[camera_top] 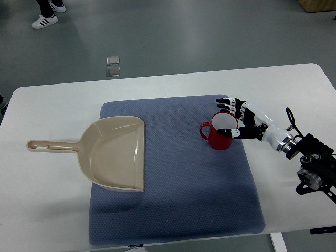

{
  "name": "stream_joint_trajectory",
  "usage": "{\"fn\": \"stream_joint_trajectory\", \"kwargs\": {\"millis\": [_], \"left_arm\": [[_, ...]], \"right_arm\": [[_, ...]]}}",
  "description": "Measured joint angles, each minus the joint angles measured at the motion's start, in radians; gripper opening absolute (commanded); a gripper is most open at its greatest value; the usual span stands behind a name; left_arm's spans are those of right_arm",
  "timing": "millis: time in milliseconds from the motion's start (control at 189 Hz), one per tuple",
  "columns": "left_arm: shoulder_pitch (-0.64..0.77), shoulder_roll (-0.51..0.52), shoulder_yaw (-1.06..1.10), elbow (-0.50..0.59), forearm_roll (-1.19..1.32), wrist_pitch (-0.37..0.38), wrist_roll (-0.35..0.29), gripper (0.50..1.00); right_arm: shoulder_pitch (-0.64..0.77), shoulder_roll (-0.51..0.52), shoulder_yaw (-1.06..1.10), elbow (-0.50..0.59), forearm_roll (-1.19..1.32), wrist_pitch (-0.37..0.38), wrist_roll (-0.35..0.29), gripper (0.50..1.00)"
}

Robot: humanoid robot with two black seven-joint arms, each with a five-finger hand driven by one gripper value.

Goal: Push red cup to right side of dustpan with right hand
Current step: 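Position the right hand against the red mug's side farthest from the dustpan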

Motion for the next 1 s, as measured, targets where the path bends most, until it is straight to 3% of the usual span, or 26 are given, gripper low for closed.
{"fn": "stream_joint_trajectory", "kwargs": {"millis": [1000], "left_arm": [[0.0,0.0,0.0,0.0,0.0,0.0,0.0,1.0]], "right_arm": [[-0.002,-0.016,0.012,0.048,-0.107,0.02,0.0,0.917]]}}
